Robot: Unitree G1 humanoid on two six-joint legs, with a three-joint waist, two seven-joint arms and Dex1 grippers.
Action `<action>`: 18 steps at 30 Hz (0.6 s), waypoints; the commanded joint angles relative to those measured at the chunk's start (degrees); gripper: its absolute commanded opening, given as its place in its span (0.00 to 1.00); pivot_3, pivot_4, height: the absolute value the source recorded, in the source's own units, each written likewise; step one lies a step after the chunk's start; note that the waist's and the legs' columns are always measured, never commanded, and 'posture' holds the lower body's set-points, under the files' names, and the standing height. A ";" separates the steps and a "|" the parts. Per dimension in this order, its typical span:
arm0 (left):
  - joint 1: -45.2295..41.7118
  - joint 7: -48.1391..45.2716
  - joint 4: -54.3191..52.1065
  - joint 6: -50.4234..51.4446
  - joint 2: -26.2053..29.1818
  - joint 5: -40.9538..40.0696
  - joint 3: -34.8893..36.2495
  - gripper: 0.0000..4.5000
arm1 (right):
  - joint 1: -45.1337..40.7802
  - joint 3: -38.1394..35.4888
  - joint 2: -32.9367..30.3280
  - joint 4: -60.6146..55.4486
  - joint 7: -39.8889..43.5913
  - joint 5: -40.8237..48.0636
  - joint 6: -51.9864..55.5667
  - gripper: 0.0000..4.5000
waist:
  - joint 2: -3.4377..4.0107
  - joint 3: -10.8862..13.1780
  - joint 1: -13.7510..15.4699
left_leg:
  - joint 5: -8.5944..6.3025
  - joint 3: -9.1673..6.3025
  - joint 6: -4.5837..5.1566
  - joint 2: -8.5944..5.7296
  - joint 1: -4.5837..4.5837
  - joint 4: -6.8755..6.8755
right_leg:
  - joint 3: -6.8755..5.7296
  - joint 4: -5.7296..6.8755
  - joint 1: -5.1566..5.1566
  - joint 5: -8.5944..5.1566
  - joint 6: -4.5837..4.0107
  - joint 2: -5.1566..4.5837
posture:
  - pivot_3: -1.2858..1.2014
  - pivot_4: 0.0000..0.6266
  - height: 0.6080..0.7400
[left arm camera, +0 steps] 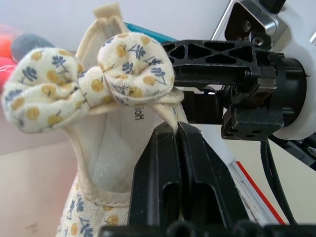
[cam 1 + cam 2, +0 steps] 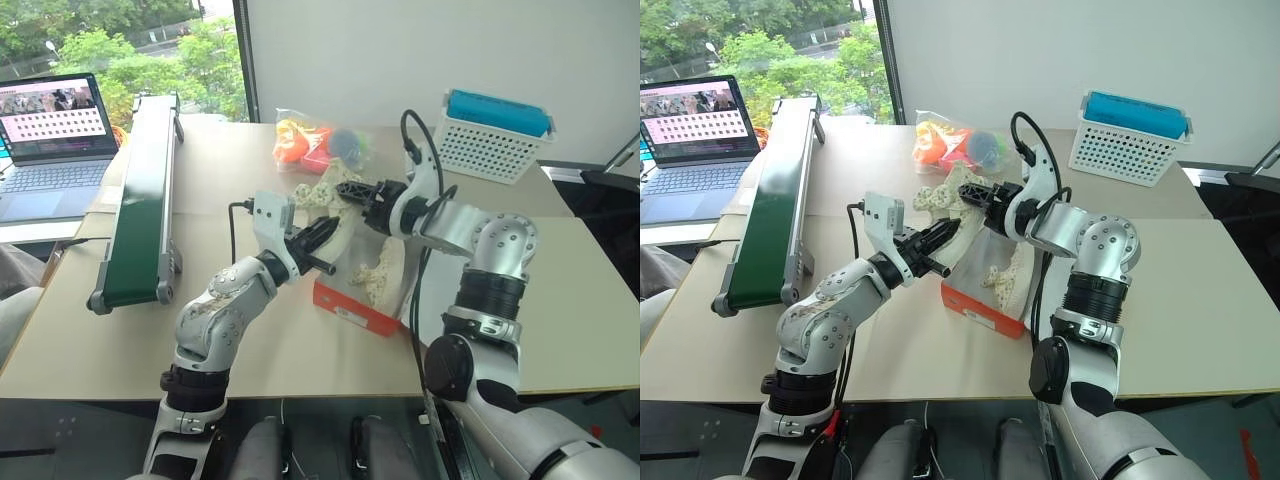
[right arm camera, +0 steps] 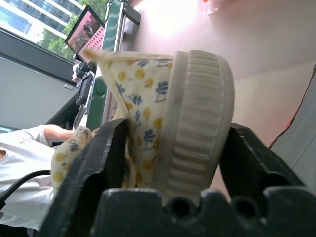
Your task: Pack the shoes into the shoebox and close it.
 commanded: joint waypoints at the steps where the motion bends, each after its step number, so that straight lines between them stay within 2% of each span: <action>1: -1.41 -0.54 -1.81 -1.03 0.10 0.84 -1.11 0.00 | -1.07 0.32 0.12 -2.66 -0.18 1.20 -0.53 0.32 | 0.00 0.00 0.00 | 0.00 0.00 0.00 0.00 0.00 0.00 | 0.00 0.00 0.00 0.00 0.00 0.00 | 0.52 0.24 0.69; 2: -1.39 -0.68 -1.59 -1.05 0.45 1.48 -1.56 0.00 | -1.15 0.17 0.20 -2.64 -0.51 1.24 -0.36 0.27 | 0.00 0.00 0.01 | 0.00 0.00 0.00 0.00 0.00 0.00 | 0.00 0.00 0.00 0.00 0.00 0.00 | 0.52 0.24 0.69; 7: -1.47 -0.42 -0.54 -1.70 1.33 4.02 -2.56 0.00 | -1.70 -0.27 0.95 -3.42 -1.74 1.98 -0.50 0.27 | 0.01 0.00 0.00 | 0.00 0.00 0.00 0.00 -0.01 0.00 | 0.00 0.00 -0.01 0.00 0.00 0.00 | 0.52 0.24 0.69; 12: -1.81 -0.88 -1.38 -1.50 1.02 3.25 -1.66 0.36 | -1.11 -0.75 2.02 -4.74 -3.59 1.57 -2.24 0.26 | 0.01 0.01 0.00 | 0.00 0.01 -0.01 0.00 -0.16 -0.01 | 0.04 0.03 -0.21 0.00 0.00 0.00 | 0.52 0.24 0.69; 14: -1.86 -1.05 -1.89 -0.87 0.95 2.30 -0.97 0.36 | -0.72 -0.62 1.68 -4.99 -4.54 0.20 -3.75 0.26 | 0.01 0.01 0.02 | 0.02 0.01 -0.02 0.00 -0.28 0.00 | 0.05 0.07 -0.35 0.00 0.00 0.00 | 0.52 0.24 0.69; 18: -0.72 -1.88 -2.74 -0.38 3.09 2.36 0.31 0.36 | -1.78 0.64 -4.46 -1.89 -5.69 -6.45 -9.85 0.26 | 0.02 0.02 0.25 | 0.02 0.03 -0.02 -0.02 -0.41 0.01 | 0.07 0.08 -0.48 0.00 0.00 0.00 | 0.52 0.24 0.69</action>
